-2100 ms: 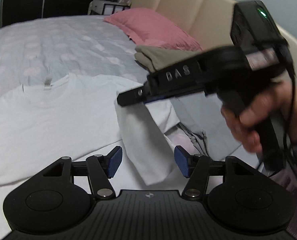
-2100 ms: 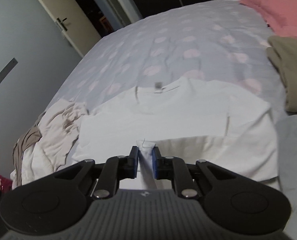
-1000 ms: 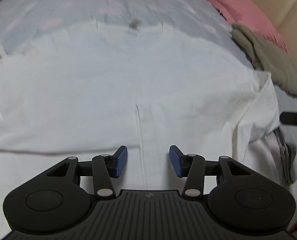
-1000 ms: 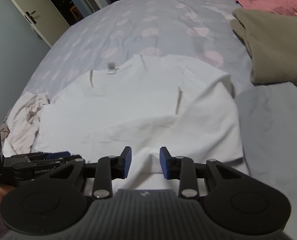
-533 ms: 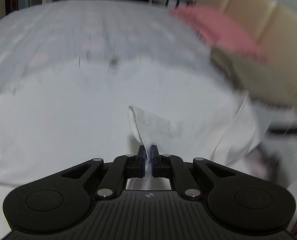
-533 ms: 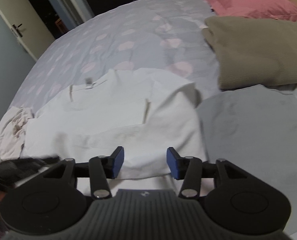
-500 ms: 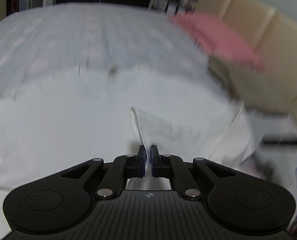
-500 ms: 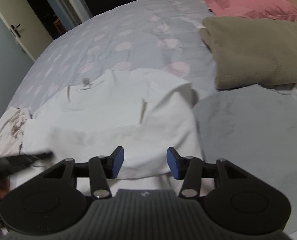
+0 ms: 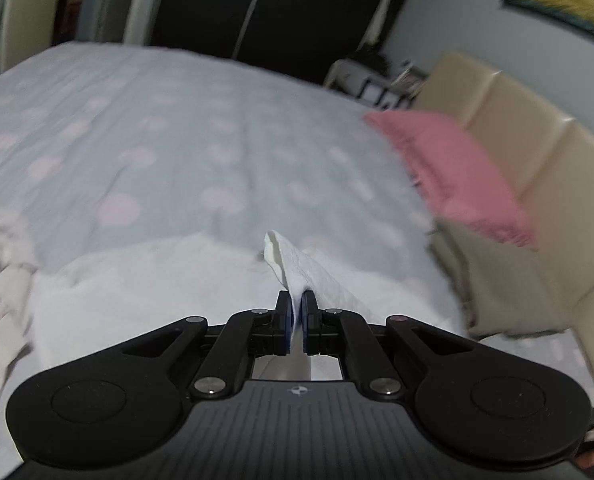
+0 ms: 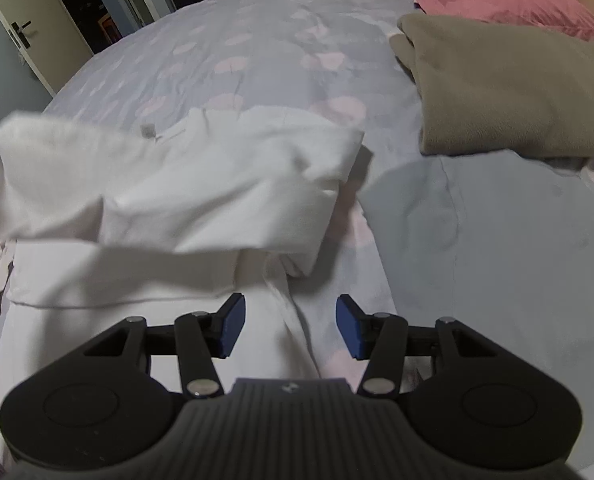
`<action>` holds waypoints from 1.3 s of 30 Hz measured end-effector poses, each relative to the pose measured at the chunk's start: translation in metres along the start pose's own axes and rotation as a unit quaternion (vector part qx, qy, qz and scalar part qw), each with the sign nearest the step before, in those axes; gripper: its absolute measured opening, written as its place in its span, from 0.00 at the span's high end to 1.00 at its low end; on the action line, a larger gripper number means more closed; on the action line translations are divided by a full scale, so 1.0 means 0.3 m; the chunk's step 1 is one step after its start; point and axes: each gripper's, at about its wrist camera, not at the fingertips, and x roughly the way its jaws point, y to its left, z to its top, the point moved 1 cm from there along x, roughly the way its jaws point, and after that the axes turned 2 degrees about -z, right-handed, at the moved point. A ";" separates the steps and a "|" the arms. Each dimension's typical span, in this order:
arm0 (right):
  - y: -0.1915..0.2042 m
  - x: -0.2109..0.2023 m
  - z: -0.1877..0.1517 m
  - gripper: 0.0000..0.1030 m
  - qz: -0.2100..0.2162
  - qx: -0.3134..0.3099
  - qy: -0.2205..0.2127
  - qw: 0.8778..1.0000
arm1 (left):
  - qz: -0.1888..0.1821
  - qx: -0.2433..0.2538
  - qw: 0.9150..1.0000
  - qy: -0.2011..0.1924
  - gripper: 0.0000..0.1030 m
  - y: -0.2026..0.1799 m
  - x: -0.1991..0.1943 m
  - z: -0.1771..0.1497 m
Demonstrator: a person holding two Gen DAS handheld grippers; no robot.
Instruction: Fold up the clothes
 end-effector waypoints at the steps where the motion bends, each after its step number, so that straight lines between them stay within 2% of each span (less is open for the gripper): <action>1: 0.010 0.004 0.005 0.48 0.004 -0.004 -0.001 1.000 | 0.013 0.002 1.000 0.008 0.97 0.023 0.013 -0.013; 4: 0.050 0.018 0.012 0.48 0.014 -0.020 -0.002 1.000 | 0.039 0.009 0.998 0.041 0.97 0.083 0.047 -0.068; 9: 0.099 0.042 0.016 0.48 0.017 -0.045 0.004 0.999 | 0.068 0.035 0.994 0.076 0.95 0.151 0.064 -0.139; 14: 0.109 0.047 0.012 0.48 0.021 -0.048 0.006 0.999 | 0.084 0.112 0.988 0.065 0.81 0.134 0.016 -0.165; 18: 0.114 0.050 -0.004 0.48 0.022 -0.048 0.011 0.999 | 0.068 0.192 0.977 0.057 0.65 0.075 -0.010 -0.197; 20: 0.113 0.048 -0.009 0.48 0.023 -0.049 0.012 0.998 | 0.055 0.240 0.967 0.057 0.58 0.041 -0.012 -0.225; 23: 0.111 0.047 -0.013 0.46 0.024 -0.047 0.013 0.999 | 0.054 0.322 0.942 0.077 0.55 0.002 0.026 -0.296; 25: 0.110 0.049 -0.014 0.38 0.023 -0.046 0.014 0.999 | 0.071 0.382 0.916 0.097 0.55 -0.013 0.074 -0.343; 26: 0.109 0.051 -0.016 0.37 0.023 -0.046 0.016 0.999 | 0.086 0.414 0.900 0.103 0.55 -0.015 0.101 -0.367; 28: 0.107 0.058 -0.018 0.37 0.022 -0.047 0.021 0.998 | 0.112 0.457 0.876 0.106 0.55 -0.004 0.149 -0.400; 30: 0.106 0.067 -0.019 0.37 0.022 -0.049 0.024 0.998 | 0.124 0.471 0.867 0.108 0.55 0.022 0.187 -0.419; 32: 0.106 0.078 -0.017 0.37 0.022 -0.052 0.028 0.998 | 0.145 0.477 0.861 0.102 0.63 0.041 0.217 -0.430; 34: 0.108 0.091 -0.016 0.37 0.014 -0.057 0.028 0.998 | 0.164 0.473 0.861 0.088 0.78 0.052 0.228 -0.420; 35: 0.108 0.097 -0.015 0.37 0.008 -0.060 0.027 0.998 | 0.163 0.458 0.870 0.084 0.80 0.056 0.226 -0.402; 37: 0.103 0.110 -0.013 0.38 -0.013 -0.062 0.021 0.998 | 0.150 0.423 0.891 0.063 0.94 0.054 0.202 -0.355; 39: 0.092 0.124 -0.007 0.38 -0.028 -0.060 0.017 0.998 | 0.138 0.398 0.906 0.046 0.99 0.032 0.167 -0.301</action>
